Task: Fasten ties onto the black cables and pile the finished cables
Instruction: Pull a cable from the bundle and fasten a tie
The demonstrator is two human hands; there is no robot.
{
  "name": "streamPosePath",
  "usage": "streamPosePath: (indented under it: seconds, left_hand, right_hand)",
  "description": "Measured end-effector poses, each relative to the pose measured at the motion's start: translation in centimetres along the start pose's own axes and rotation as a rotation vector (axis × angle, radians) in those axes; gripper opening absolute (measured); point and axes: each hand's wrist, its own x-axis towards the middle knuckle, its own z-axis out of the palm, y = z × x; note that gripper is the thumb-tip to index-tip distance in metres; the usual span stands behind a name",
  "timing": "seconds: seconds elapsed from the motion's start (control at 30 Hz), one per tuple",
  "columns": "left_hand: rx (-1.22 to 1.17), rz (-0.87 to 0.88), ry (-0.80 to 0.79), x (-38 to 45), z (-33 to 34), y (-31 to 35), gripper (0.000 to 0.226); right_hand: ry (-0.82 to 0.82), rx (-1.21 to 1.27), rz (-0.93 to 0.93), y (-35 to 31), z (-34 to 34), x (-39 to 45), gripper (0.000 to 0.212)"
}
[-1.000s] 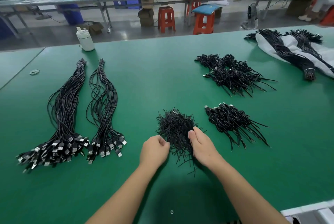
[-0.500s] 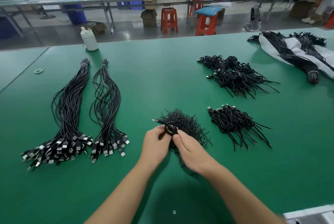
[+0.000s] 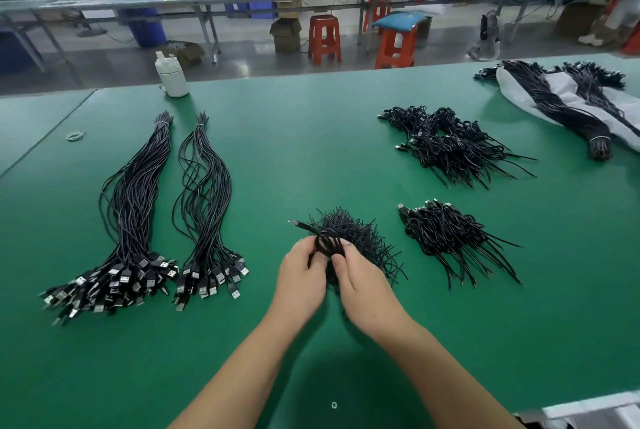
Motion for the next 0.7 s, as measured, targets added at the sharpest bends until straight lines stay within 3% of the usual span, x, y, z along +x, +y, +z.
streamPosePath:
  seconds: [0.17, 0.33, 0.47, 0.6, 0.7]
  left_hand:
    - [-0.075, -0.079, -0.024, 0.0, 0.3, 0.0, 0.04]
    - [0.043, -0.077, 0.04, -0.1, 0.1, -0.5, 0.006]
    - [0.181, 0.001, 0.034, -0.3, -0.3, -0.6, 0.015]
    - [0.311, 0.172, 0.069, -0.5, -0.3, -0.3, 0.018]
    - [0.561, 0.473, 0.125, -0.8, -0.7, -0.5, 0.008]
  right_hand:
    - [0.043, 0.043, -0.037, 0.0, -0.3, 0.1, 0.02]
    - [0.116, 0.166, 0.027, 0.6, -0.6, 0.3, 0.025]
    - [0.095, 0.212, 0.025, 1.0, -0.7, 0.2, 0.028]
    - [0.02, 0.293, 0.069, 1.0, -0.3, 0.1, 0.033]
    - [0.023, 0.395, 0.109, 0.8, -0.4, 0.3, 0.032]
